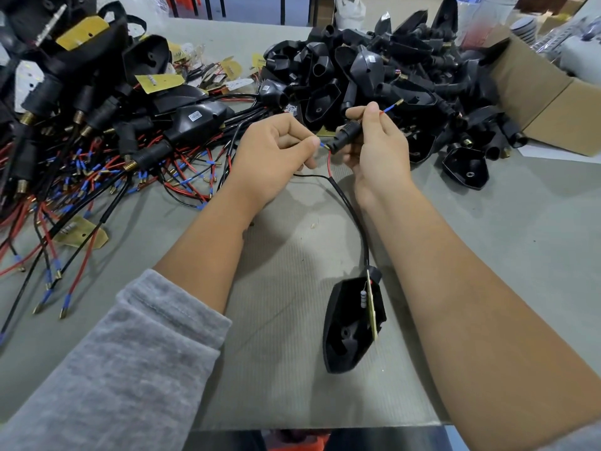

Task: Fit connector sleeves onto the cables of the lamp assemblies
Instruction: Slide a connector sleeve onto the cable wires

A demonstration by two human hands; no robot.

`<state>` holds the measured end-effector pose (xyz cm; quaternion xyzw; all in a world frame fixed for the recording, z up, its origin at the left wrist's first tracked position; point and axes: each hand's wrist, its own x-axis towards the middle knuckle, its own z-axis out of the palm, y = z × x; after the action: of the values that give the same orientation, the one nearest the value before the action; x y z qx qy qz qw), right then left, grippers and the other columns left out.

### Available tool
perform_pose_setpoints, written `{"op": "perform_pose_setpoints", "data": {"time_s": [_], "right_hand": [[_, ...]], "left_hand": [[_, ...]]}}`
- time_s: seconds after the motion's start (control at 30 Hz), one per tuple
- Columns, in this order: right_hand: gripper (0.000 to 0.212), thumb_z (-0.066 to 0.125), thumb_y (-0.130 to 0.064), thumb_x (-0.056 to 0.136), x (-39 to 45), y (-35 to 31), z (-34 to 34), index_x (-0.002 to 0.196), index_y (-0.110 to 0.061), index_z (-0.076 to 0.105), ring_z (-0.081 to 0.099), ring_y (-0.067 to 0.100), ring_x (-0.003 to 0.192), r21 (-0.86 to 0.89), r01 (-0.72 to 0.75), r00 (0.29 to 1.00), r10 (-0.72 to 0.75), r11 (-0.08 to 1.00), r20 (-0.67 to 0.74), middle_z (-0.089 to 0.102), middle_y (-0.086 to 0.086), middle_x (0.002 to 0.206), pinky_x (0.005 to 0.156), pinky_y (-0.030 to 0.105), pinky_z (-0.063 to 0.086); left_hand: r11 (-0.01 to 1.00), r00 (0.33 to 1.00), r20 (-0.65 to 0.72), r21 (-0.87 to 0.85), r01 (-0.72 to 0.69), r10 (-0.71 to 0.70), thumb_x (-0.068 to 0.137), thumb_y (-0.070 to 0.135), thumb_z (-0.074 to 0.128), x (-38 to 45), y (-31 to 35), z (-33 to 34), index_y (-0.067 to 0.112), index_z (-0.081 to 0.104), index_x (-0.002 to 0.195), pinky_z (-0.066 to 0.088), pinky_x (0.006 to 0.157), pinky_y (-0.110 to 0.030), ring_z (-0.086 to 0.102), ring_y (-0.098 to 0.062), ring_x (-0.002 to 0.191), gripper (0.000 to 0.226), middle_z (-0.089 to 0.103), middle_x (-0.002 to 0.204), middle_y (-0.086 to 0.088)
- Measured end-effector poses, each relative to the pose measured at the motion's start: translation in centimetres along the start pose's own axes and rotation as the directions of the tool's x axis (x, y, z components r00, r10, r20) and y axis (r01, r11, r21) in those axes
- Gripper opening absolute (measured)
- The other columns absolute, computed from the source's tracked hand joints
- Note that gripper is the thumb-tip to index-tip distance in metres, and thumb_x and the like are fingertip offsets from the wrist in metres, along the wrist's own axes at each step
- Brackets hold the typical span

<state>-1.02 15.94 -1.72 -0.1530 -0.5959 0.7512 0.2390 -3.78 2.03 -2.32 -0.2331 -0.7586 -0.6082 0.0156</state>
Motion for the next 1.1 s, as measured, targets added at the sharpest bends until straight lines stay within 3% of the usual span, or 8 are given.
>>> {"op": "perform_pose_setpoints", "data": {"time_s": [0.13, 0.3, 0.5, 0.7, 1.1], "right_hand": [[0.031, 0.042, -0.027, 0.105, -0.03, 0.02, 0.03, 0.093, -0.011, 0.065, 0.05, 0.012, 0.057, 0.031, -0.031, 0.998, 0.029, 0.999, 0.056, 0.056, 0.005, 0.075, 0.058, 0.027, 0.046], [0.018, 0.049, -0.015, 0.102, -0.06, 0.0, 0.26, 0.092, -0.01, 0.063, 0.059, 0.013, 0.063, 0.187, -0.134, 0.98, 0.102, 0.973, 0.171, 0.06, 0.008, 0.087, 0.063, 0.022, 0.053], [0.018, 0.047, -0.008, 0.101, 0.03, -0.31, 0.1, 0.093, -0.006, 0.063, 0.064, 0.019, 0.069, 0.374, -0.254, 0.962, 0.194, 0.892, 0.193, 0.063, 0.011, 0.086, 0.069, 0.026, 0.058], [0.009, 0.053, -0.005, 0.096, 0.07, -0.32, -0.01, 0.092, -0.003, 0.061, 0.062, 0.02, 0.073, 0.371, -0.31, 0.946, 0.244, 0.875, 0.213, 0.061, 0.013, 0.088, 0.066, 0.024, 0.057], [0.011, 0.057, 0.001, 0.094, -0.26, -0.04, 0.03, 0.089, -0.008, 0.061, 0.058, 0.012, 0.062, 0.196, -0.198, 0.955, 0.144, 0.96, 0.258, 0.061, 0.006, 0.075, 0.061, 0.02, 0.053]], "left_hand": [[1.0, 0.996, -0.086, -0.007, 0.004, -0.005, 0.092, 0.011, 0.062, 0.1, -0.11, -0.07, 0.016, 0.062, 0.081, 0.05, 0.067, -0.02, 0.061, -0.002, 0.061, 0.013, 0.067, 0.06, 0.007], [0.999, 0.979, -0.195, -0.028, 0.045, -0.05, 0.094, 0.013, 0.06, 0.35, -0.05, -0.32, 0.018, 0.06, 0.079, 0.048, 0.066, -0.021, 0.055, -0.007, 0.064, 0.015, 0.066, 0.066, 0.006], [0.996, 0.982, -0.172, -0.04, 0.074, -0.08, 0.09, 0.012, 0.065, 0.46, -0.13, -0.46, 0.02, 0.064, 0.077, 0.047, 0.067, -0.016, 0.054, -0.003, 0.066, 0.015, 0.062, 0.073, 0.005], [0.998, 0.989, -0.144, -0.057, 0.022, -0.03, 0.087, 0.004, 0.067, 0.25, -0.07, -0.41, 0.018, 0.066, 0.078, 0.043, 0.062, -0.011, 0.054, 0.007, 0.061, 0.017, 0.063, 0.073, 0.006], [0.999, 0.987, -0.156, -0.008, 0.034, -0.035, 0.085, 0.011, 0.072, 0.34, -0.38, -0.38, 0.022, 0.072, 0.078, 0.049, 0.07, -0.014, 0.06, 0.002, 0.068, 0.013, 0.068, 0.074, 0.009]]}}
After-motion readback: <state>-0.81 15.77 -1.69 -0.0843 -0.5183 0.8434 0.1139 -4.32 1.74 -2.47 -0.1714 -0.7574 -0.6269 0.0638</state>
